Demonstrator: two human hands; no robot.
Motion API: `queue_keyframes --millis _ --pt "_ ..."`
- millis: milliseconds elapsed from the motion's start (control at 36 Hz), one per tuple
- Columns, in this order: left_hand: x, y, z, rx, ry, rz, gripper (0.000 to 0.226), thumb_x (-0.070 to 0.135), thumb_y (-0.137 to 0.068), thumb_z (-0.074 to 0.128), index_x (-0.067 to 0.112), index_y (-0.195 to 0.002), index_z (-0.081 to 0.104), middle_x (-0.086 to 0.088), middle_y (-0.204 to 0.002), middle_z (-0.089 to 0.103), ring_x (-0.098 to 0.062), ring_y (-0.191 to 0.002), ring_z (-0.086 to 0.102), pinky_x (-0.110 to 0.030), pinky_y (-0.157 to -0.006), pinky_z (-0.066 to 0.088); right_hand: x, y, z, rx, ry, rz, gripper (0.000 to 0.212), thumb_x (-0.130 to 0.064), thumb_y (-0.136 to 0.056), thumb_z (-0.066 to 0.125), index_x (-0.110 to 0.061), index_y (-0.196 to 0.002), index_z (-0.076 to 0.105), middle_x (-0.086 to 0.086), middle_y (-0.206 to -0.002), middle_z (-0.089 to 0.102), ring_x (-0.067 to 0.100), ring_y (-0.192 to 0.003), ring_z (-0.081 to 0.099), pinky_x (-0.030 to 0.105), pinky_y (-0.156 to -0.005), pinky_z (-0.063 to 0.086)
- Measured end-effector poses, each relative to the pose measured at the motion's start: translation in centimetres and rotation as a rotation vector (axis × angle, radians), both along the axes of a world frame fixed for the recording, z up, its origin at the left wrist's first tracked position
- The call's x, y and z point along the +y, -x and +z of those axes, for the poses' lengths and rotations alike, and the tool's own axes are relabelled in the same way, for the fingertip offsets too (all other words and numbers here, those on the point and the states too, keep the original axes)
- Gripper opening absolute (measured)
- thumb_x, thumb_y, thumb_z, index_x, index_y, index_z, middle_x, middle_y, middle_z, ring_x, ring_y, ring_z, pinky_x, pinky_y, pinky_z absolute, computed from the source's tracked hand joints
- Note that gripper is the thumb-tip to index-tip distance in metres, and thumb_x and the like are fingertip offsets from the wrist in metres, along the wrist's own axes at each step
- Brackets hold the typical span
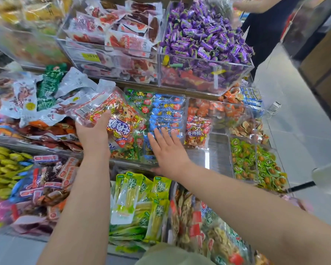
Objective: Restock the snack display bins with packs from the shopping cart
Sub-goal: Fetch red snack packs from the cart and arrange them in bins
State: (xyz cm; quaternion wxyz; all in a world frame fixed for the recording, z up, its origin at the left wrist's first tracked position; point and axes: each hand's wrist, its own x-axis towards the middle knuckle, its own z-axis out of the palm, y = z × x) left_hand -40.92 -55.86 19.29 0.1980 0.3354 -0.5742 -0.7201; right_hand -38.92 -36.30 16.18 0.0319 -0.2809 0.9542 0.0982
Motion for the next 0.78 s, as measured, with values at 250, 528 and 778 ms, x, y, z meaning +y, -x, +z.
queue_keyframes --millis 250,528,778 --pt "1.0 0.4 -0.7 0.010 0.034 -0.024 0.106 0.035 -0.072 0.082 0.018 -0.153 0.017 -0.004 -0.154 0.030 -0.016 -0.132 0.035 -0.030 -0.104 0.032 0.0 -0.4 -2.7 0.047 0.037 0.019 0.043 -0.033 -0.099 0.041 -0.007 -0.133 0.039 0.020 -0.152 0.027 0.035 -0.141 0.025 0.052 -0.113 0.015" --pt "1.4 1.1 -0.3 0.030 0.061 -0.087 0.088 0.028 -0.075 0.081 0.013 -0.146 0.031 0.002 -0.128 0.053 -0.021 -0.119 0.056 -0.051 -0.103 0.045 -1.0 5.1 -2.6 -0.048 -0.120 -0.009 0.070 -0.053 -0.095 0.038 -0.009 -0.146 0.019 0.017 -0.156 -0.015 0.038 -0.144 -0.013 0.058 -0.113 0.003" --pt "1.9 0.5 -0.7 0.010 0.069 -0.106 0.097 0.033 -0.072 0.082 0.011 -0.148 0.026 -0.011 -0.145 0.042 -0.025 -0.127 0.049 -0.049 -0.105 0.044 -0.3 3.5 -2.6 -0.108 0.018 0.011 0.062 -0.058 -0.096 0.028 -0.015 -0.139 0.034 0.013 -0.159 0.004 0.033 -0.146 0.000 0.058 -0.112 0.002"
